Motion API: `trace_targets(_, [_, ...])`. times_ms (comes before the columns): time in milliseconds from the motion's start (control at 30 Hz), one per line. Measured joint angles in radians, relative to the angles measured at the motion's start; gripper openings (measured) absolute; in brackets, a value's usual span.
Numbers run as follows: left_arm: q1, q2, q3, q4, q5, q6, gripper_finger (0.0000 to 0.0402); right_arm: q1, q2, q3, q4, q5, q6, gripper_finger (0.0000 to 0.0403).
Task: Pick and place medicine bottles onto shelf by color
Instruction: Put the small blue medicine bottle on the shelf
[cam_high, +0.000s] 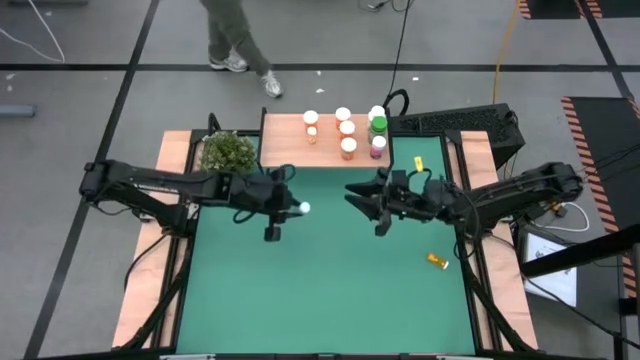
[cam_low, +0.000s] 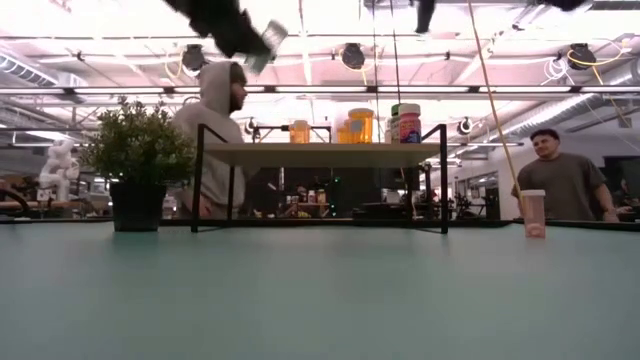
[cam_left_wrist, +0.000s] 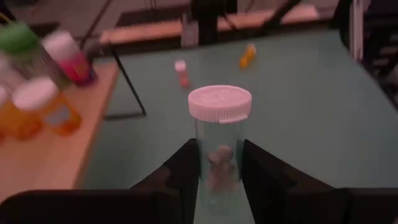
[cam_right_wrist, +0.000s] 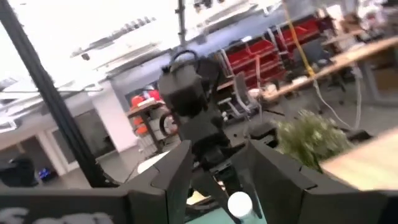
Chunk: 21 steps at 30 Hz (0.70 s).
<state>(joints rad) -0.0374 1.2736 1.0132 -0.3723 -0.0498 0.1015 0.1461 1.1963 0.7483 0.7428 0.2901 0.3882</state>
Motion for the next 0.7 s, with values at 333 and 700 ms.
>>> trace_targets(333, [0.004,0.0,0.162,0.034,0.0,-0.007,0.0108,-0.047,0.16,0.362,-0.183,-0.195,-0.13,0.0191])
trace_targets(700, [0.004,0.0,0.227,0.044,-0.094,-0.085,0.0108,-0.078,0.247,0.55,-0.15,-0.194,-0.248,0.025])
